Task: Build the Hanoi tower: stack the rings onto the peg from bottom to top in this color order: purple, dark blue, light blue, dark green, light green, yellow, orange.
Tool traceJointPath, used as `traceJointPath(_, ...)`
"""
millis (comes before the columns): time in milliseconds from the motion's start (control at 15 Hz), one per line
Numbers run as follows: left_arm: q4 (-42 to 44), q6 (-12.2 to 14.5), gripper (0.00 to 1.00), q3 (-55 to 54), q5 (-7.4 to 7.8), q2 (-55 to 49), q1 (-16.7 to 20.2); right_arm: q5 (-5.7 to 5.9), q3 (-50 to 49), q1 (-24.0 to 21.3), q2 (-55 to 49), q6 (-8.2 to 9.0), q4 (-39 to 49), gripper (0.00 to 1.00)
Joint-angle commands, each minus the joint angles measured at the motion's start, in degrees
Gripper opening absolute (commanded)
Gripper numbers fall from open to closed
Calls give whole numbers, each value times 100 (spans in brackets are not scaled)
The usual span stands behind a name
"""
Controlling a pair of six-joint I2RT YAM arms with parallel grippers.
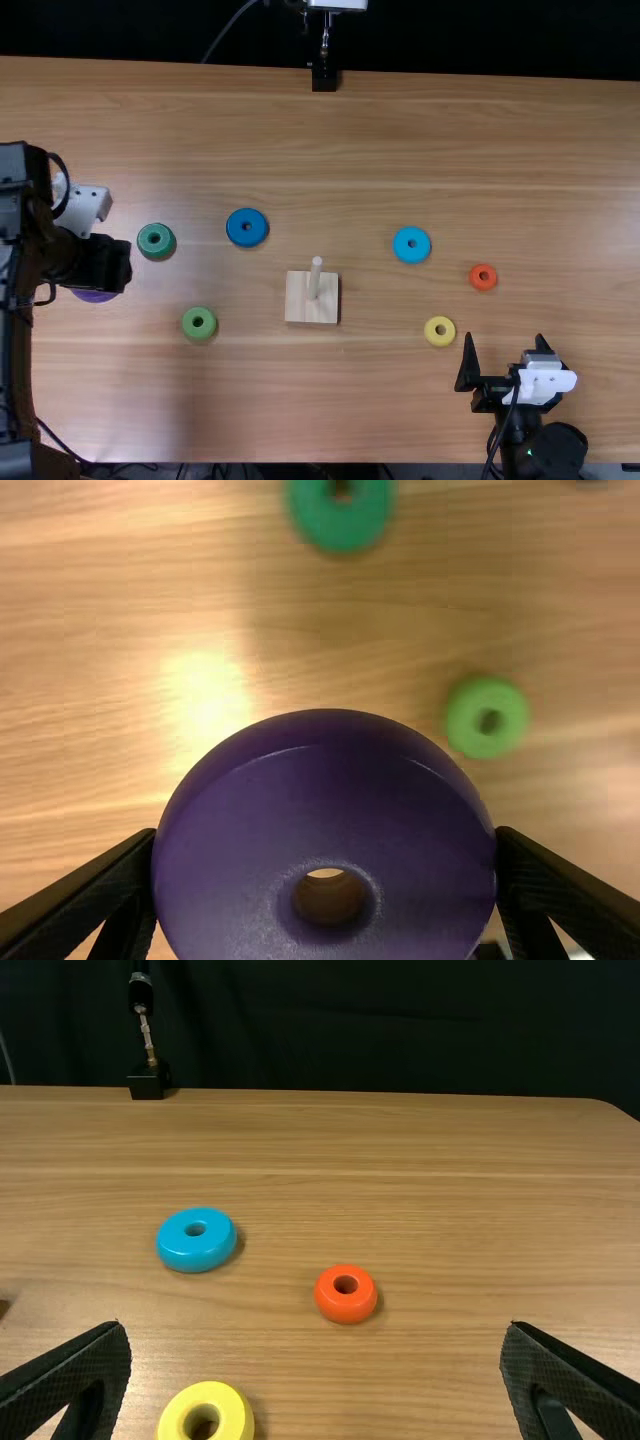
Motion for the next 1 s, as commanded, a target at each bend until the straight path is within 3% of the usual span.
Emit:
traceJointPath(0, -122, 40, 0, 266, 224, -191, -263, 22, -372, -71, -71, -1, -417, 100)
traceJointPath(133, -217, 40, 0, 486, 235, -331, -693, 33, -381, -71, -71, -1, -417, 100)
traceJointPath(333, -217, -86, 0, 521, 224, -367, -1774, 22, -372, -71, -71, -1, -417, 100)
traceJointPath(600, -143, -983, 0, 846, 224, -314, -2627, 22, -381, -71, -71, -1, -417, 100)
traceJointPath(933, -90, -1447, 0, 1320, 235, 196, -3400, 22, -381, -71, -71, -1, -417, 100)
